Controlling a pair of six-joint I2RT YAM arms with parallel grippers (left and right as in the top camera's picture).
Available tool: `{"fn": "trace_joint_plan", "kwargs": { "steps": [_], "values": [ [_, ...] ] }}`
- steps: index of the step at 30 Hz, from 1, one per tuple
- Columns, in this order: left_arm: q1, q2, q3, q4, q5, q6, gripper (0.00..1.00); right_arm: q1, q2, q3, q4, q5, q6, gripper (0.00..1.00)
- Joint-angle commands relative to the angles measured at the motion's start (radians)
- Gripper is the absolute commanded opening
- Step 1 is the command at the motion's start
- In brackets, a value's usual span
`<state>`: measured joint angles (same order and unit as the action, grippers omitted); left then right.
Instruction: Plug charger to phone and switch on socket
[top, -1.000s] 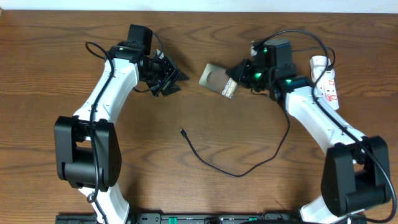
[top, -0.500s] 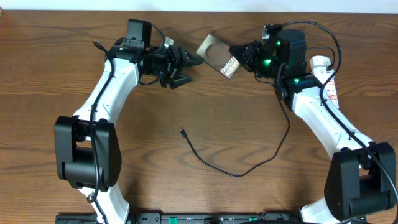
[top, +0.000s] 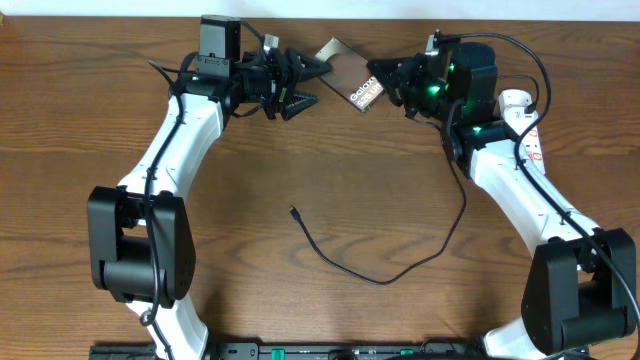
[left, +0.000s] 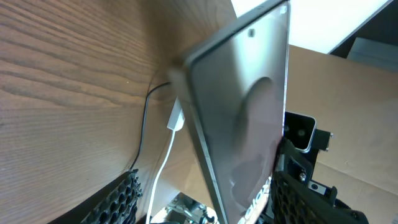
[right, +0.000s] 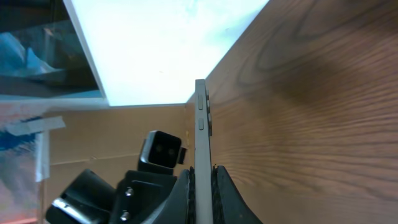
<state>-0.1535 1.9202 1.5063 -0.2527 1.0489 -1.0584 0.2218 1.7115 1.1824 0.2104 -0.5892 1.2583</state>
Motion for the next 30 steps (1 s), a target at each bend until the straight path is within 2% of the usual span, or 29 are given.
{"fn": "trace_joint_plan", "kwargs": {
  "steps": [1, 11, 16, 20, 27, 30],
  "values": [
    [0.0, -0.026, 0.024, 0.006, 0.005, -0.026, 0.64, -0.002, -0.039, 0.011, 0.023, -0.039, 0.087, 0.01],
    [-0.006, -0.026, 0.024, 0.187, 0.005, -0.134, 0.64, 0.052, -0.039, 0.011, 0.023, -0.049, 0.109, 0.01],
    [-0.008, -0.026, 0.023, 0.192, -0.004, -0.133, 0.63, 0.061, -0.039, 0.011, 0.023, -0.05, 0.126, 0.01],
    [-0.008, -0.026, 0.023, 0.197, -0.014, -0.134, 0.54, 0.069, -0.039, 0.011, 0.021, -0.062, 0.135, 0.01],
    [-0.011, -0.026, 0.023, 0.317, -0.012, -0.196, 0.53, 0.09, -0.039, 0.011, -0.002, -0.075, 0.135, 0.02],
    [-0.012, -0.026, 0.023, 0.373, -0.006, -0.216, 0.48, 0.092, -0.039, 0.01, -0.022, -0.075, 0.132, 0.01]
  ]
}}
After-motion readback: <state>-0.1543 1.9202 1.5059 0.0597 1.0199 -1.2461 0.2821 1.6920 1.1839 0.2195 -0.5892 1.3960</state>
